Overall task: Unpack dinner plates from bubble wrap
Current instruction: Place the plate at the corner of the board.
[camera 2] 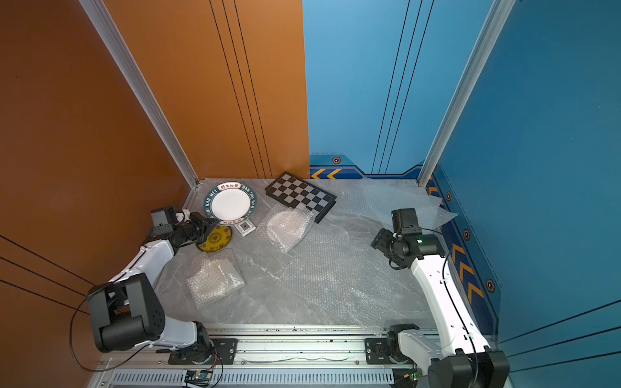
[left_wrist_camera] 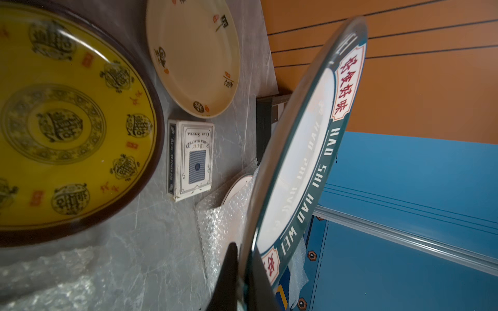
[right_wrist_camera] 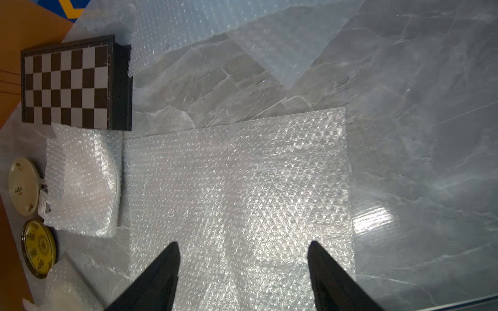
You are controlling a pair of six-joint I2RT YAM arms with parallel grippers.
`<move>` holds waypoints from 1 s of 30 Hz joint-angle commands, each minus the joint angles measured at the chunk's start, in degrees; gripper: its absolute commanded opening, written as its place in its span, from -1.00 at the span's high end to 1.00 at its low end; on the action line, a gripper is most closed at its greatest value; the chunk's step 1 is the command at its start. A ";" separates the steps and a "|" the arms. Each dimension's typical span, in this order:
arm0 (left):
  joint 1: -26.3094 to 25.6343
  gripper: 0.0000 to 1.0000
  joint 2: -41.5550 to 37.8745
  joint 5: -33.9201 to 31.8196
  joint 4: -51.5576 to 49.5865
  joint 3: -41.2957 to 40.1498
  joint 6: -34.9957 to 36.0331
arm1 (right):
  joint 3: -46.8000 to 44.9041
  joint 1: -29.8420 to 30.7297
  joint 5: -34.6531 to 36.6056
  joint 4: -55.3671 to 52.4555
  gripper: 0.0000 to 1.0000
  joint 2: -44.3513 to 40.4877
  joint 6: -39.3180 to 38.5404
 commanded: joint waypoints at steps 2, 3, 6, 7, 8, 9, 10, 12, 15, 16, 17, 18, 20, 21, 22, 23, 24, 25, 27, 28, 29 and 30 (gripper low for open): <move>2.45 1.00 5.45 -1.40 10.82 5.72 -5.11 | 3.14 4.95 1.24 -1.77 -0.53 1.99 3.41; 2.88 1.00 7.02 -1.85 12.15 6.93 -5.95 | 3.60 5.93 1.22 -1.85 -0.53 2.67 3.64; 4.02 1.00 11.11 -3.88 14.24 11.02 -7.53 | 5.02 7.96 0.71 -1.69 -0.54 4.09 4.37; 4.32 1.00 12.32 -4.54 14.68 11.84 -7.97 | 5.21 8.47 0.61 -1.54 -0.54 4.24 4.56; 4.72 1.00 13.58 -5.54 15.38 12.61 -8.38 | 5.26 8.97 0.36 -1.25 -0.54 4.60 4.80; 4.93 1.00 14.50 -6.48 15.99 13.03 -8.79 | 5.21 9.19 -0.04 -1.00 -0.54 4.82 5.09; 5.20 1.00 15.52 -7.58 16.72 13.39 -9.36 | 5.08 9.48 -0.50 -0.52 -0.54 5.10 5.37; 5.37 1.00 17.08 -9.97 17.25 14.03 -10.24 | 4.99 9.84 -1.21 0.18 -0.54 6.02 5.74; 5.28 1.00 19.59 -12.72 17.32 15.47 -10.84 | 5.55 10.35 -2.00 0.64 -0.55 7.88 5.74; 5.30 1.00 20.69 -13.33 17.37 16.07 -11.19 | 5.90 10.46 -2.20 0.69 -0.55 8.70 5.70; 5.24 1.00 21.61 -13.93 17.33 16.68 -11.58 | 6.30 10.65 -2.29 0.79 -0.55 9.37 5.72; 5.23 1.00 22.50 -14.44 17.69 17.05 -11.98 | 6.55 10.81 -2.45 0.85 -0.56 9.94 5.72; 5.17 1.00 24.24 -15.43 18.25 18.10 -12.75 | 7.38 11.43 -2.72 1.17 -0.55 11.45 5.68; 5.07 1.00 25.12 -15.62 18.62 18.68 -13.12 | 7.74 11.67 -2.81 1.18 -0.56 12.07 5.69; 5.12 1.00 26.08 -15.87 18.95 19.31 -13.41 | 8.00 12.09 -2.82 1.27 -0.56 12.84 5.70; 5.17 1.00 26.64 -16.32 19.16 19.78 -13.68 | 8.28 12.43 -2.91 1.31 -0.56 13.50 5.74; 5.15 1.00 27.21 -16.86 19.39 19.99 -13.86 | 8.56 12.71 -2.91 1.39 -0.56 14.10 5.75; 5.17 1.00 27.74 -17.27 19.57 20.40 -14.00 | 8.76 13.08 -3.05 1.44 -0.56 14.88 5.95; 5.24 1.00 29.18 -17.22 19.53 21.43 -13.78 | 8.92 13.76 -3.13 1.53 -0.56 15.96 6.28; 5.18 1.00 30.10 -16.93 19.57 21.94 -13.87 | 8.94 14.10 -3.16 1.67 -0.56 16.41 6.51; 5.11 1.00 30.93 -16.86 19.58 22.34 -14.08 | 9.09 14.46 -3.18 1.90 -0.56 16.98 6.76; 5.16 1.00 31.43 -17.06 19.53 22.48 -14.20 | 9.22 14.68 -3.12 2.06 -0.56 17.30 6.87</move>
